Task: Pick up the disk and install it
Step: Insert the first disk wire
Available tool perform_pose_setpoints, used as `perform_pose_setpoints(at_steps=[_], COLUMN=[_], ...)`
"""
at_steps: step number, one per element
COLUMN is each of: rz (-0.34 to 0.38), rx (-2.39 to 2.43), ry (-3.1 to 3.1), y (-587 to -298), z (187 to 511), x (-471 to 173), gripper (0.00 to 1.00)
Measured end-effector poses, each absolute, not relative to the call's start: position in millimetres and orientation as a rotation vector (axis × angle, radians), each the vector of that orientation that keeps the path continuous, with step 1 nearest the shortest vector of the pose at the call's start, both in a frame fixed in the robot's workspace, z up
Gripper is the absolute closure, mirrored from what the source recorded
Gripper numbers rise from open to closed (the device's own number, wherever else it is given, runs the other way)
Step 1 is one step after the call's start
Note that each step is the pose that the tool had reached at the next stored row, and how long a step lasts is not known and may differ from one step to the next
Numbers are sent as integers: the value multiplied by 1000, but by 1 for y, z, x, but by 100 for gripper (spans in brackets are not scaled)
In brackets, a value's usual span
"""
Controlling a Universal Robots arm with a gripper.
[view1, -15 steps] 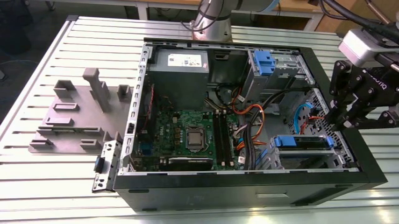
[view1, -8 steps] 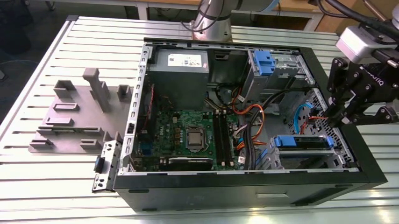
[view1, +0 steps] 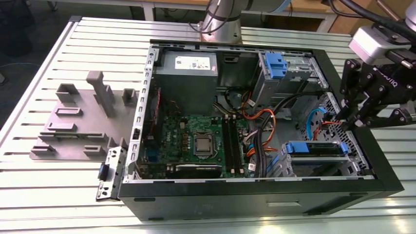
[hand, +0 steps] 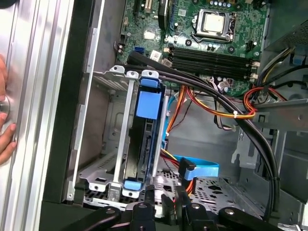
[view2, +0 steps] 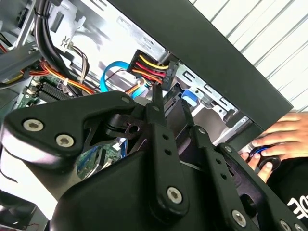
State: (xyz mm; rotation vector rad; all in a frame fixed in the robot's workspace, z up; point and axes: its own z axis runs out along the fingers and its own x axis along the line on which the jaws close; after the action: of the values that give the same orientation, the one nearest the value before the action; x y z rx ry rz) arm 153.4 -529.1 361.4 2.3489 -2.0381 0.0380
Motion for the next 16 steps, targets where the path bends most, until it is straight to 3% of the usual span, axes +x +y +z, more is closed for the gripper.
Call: perform_pose_setpoints(at_steps=[16], rz=[36], rx=[2372], ry=[-2010], y=[-522], z=[352], x=[160], gripper=[69])
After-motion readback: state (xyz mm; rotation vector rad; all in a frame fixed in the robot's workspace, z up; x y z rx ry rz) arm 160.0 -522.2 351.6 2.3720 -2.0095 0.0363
